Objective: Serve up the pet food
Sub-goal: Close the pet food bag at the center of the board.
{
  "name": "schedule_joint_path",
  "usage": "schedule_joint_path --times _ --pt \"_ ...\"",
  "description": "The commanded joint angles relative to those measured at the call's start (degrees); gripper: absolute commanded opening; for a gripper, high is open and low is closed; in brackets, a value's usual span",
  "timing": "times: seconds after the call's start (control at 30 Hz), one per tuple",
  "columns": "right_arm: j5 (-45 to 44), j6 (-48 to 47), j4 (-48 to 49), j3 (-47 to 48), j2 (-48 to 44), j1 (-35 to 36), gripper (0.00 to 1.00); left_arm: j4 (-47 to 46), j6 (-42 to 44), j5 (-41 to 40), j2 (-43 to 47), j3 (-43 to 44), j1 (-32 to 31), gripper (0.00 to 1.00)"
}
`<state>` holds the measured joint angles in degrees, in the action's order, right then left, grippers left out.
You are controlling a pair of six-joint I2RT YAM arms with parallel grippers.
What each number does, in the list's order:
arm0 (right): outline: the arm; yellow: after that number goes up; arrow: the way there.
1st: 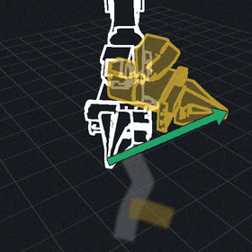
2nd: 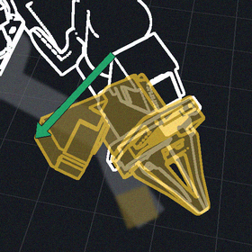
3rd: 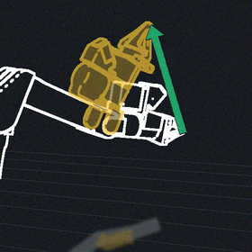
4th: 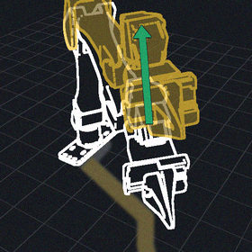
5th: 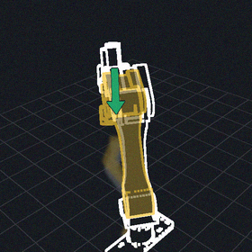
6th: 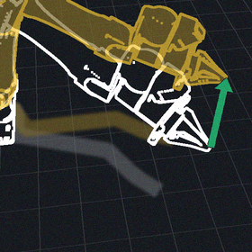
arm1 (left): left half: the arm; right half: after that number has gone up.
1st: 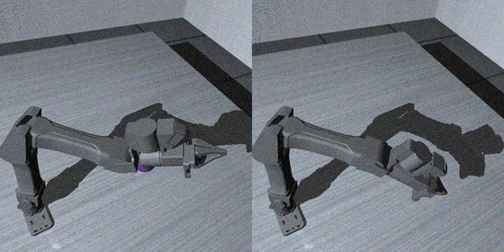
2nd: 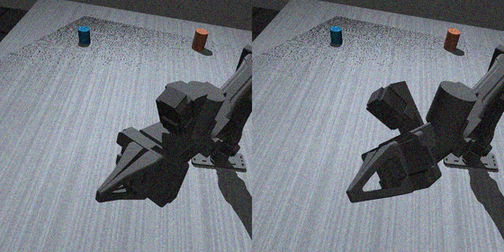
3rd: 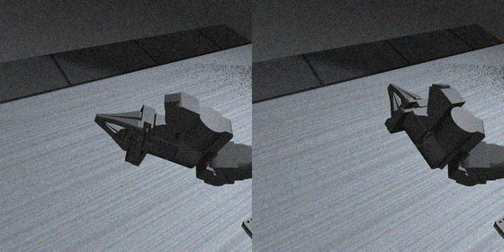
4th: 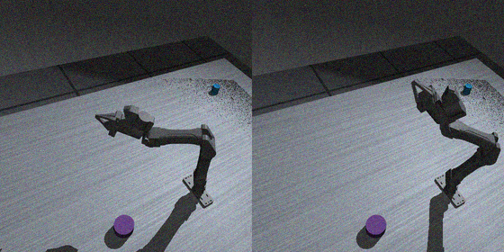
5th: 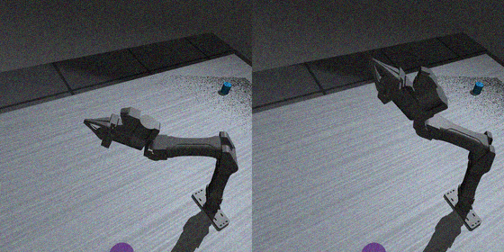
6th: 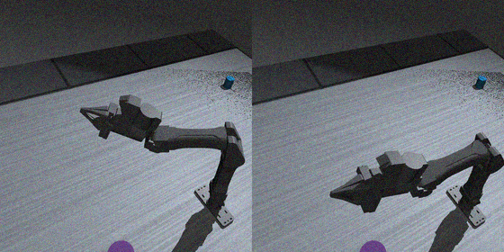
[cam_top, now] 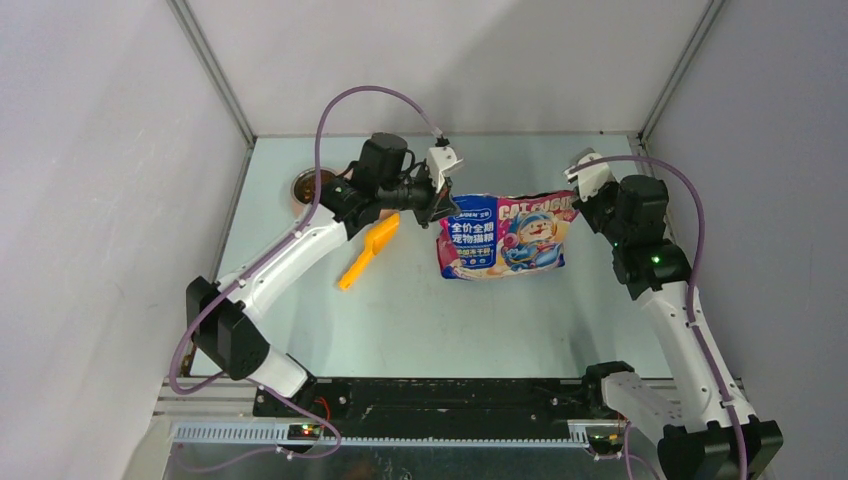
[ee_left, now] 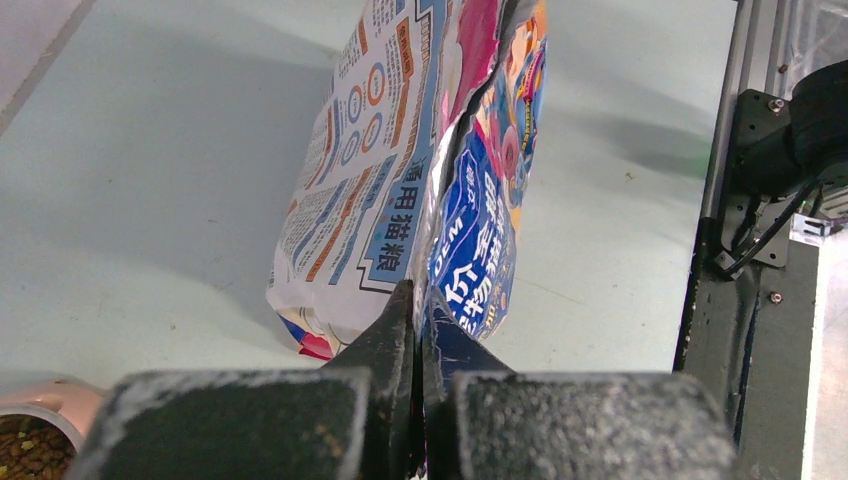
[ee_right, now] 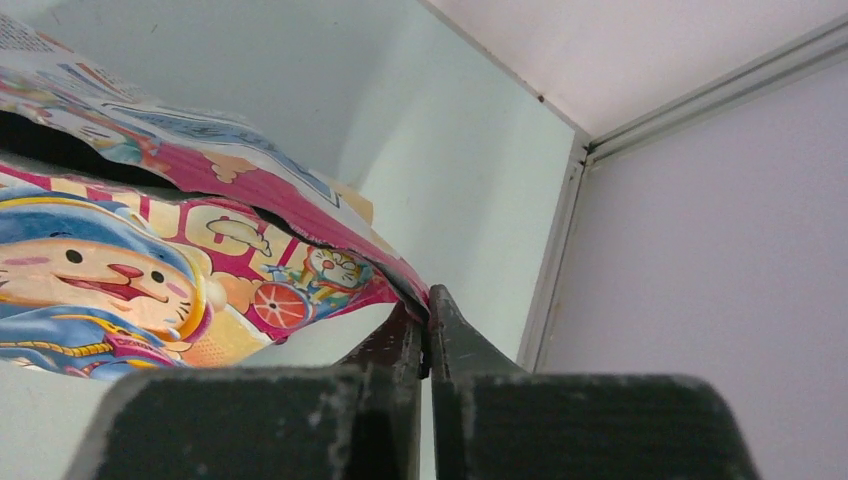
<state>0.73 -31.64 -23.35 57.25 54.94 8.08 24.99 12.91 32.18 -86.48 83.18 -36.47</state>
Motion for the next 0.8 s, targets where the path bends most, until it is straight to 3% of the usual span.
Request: schedule_joint_path --times 0.0,0.13,0.2,0.23,0.3,0.4,0.5,0.6,0.77 --pt "-4.8 0.1 5.0 0.3 -1.6 -1.0 0.0 -2.9 -0.9 1.0 5.9 0.9 1.6 0.0" --pt "-2.8 0.6 4.6 0.3 -2.8 -1.4 0.0 -2.9 -0.9 1.0 6.0 1.0 1.6 0.0" --pt "-1.8 0.2 4.0 0.3 -3.0 -1.5 0.13 -2.9 -0.9 1.0 6.1 1.0 1.6 0.0" --pt "0.8 -0.3 2.9 0.3 -3.1 -1.6 0.28 -2.9 -0.9 1.0 6.1 1.0 1.6 0.0" --pt "5.4 -2.0 1.0 0.3 -3.5 -1.8 0.44 -2.9 -0.9 1.0 6.0 0.9 1.6 0.0" --pt "14.1 -5.6 -0.9 0.3 -4.9 -1.8 0.56 -2.8 -0.8 1.0 5.9 1.1 1.6 0.0" --pt "18.7 -7.1 -0.8 0.7 -6.0 -0.9 0.76 -2.6 -0.9 1.6 5.2 1.5 1.6 0.0" --pt "20.8 -7.4 -1.2 2.9 -4.7 2.1 0.85 -2.2 -0.9 2.6 4.6 1.9 1.6 0.0" --pt "16.2 -7.2 1.1 5.4 1.8 8.0 0.88 -2.0 -1.1 3.1 4.4 2.1 1.6 0.0"
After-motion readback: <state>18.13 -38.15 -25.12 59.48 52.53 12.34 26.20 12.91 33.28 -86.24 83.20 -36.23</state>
